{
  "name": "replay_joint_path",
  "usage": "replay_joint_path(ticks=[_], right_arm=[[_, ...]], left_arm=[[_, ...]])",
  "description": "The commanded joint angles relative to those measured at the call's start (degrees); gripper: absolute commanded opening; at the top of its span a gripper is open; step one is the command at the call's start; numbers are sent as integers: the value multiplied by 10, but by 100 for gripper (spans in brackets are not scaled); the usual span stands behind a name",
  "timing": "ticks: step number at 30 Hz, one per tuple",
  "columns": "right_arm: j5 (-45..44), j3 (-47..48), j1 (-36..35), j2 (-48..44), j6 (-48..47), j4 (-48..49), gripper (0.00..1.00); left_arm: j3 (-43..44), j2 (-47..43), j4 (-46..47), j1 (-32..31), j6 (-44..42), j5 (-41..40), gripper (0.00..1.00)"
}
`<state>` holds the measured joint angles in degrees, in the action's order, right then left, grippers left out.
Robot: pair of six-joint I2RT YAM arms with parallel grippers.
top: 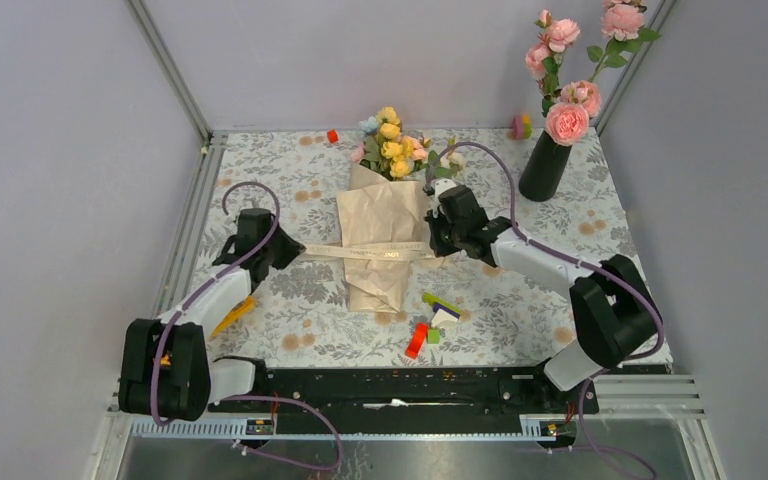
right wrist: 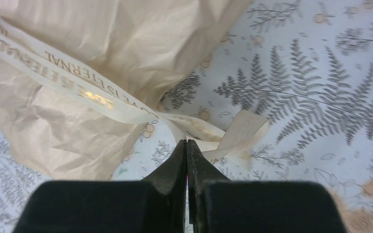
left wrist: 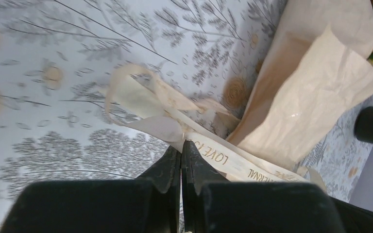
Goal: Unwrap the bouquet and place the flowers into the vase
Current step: Untie the ribbon from the wrapping paper.
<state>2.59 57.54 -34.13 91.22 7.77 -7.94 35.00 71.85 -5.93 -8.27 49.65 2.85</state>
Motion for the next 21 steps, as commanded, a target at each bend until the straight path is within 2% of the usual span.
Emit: replay_joint_path(ticks=[1,6,13,21], right_arm=[[-121,-18,-3,-50,27,24,0],[-201,-38,7,-72,63,7,0],[-213,-94,40,-110,136,-7,0],[-223,-144,63,-125,204,-19,0]], left_arm=[[20,-32,-38,47,-35,18,0],[65,-30,-105,80,-78,47,0],[73,-42,-138,140,-104,95,0],[71,-48,-153,246,-125,165,0]])
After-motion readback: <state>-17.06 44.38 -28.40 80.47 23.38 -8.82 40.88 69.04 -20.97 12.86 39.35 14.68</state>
